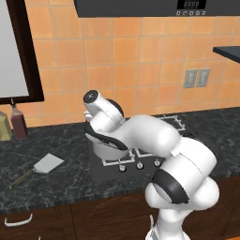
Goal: Put the garlic and potato in the pot. Retrieve the spatula and lightly stir the vegetables in the pot.
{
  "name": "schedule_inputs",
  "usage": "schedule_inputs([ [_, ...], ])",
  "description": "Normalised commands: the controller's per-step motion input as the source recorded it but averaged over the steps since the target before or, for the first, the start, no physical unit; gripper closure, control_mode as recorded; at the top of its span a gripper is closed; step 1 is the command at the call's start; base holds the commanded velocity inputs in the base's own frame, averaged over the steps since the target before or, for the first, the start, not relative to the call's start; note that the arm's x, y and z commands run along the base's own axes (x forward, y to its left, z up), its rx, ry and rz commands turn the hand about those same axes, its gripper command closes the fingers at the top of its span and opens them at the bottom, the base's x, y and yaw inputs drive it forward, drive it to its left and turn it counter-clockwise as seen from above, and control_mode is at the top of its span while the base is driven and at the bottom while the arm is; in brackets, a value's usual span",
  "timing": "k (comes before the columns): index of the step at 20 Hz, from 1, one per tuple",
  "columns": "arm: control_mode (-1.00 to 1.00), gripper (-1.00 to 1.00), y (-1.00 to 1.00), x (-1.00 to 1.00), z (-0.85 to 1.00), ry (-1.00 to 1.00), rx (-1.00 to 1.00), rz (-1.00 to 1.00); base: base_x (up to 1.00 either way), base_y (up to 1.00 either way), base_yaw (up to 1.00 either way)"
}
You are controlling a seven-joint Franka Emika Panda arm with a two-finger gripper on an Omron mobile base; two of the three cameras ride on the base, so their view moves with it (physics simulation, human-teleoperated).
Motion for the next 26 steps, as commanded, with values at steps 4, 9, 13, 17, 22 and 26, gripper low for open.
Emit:
schedule_inputs([
  [4, -1.0, 1.0, 0.0, 0.2, -0.5, 0.09, 0.03, 0.0, 0.0, 0.0, 0.0],
  [9, -1.0, 1.0, 0.0, 0.1, -0.39, 0.08, 0.05, 0.0, 0.0, 0.0, 0.0],
  [13, -1.0, -1.0, -0.04, 0.0, -0.29, 0.04, 0.07, 0.0, 0.0, 0.0, 0.0],
  [17, -1.0, -1.0, -0.16, -0.1, -0.04, 0.0, 0.05, 0.0, 0.0, 0.0, 0.0],
  [22, -1.0, -1.0, -0.15, -0.28, 0.43, 0.0, 0.07, 0.0, 0.0, 0.0, 0.0],
  [26, -1.0, -1.0, -0.02, -0.24, 0.61, 0.0, 0.07, 0.0, 0.0, 0.0, 0.0],
])
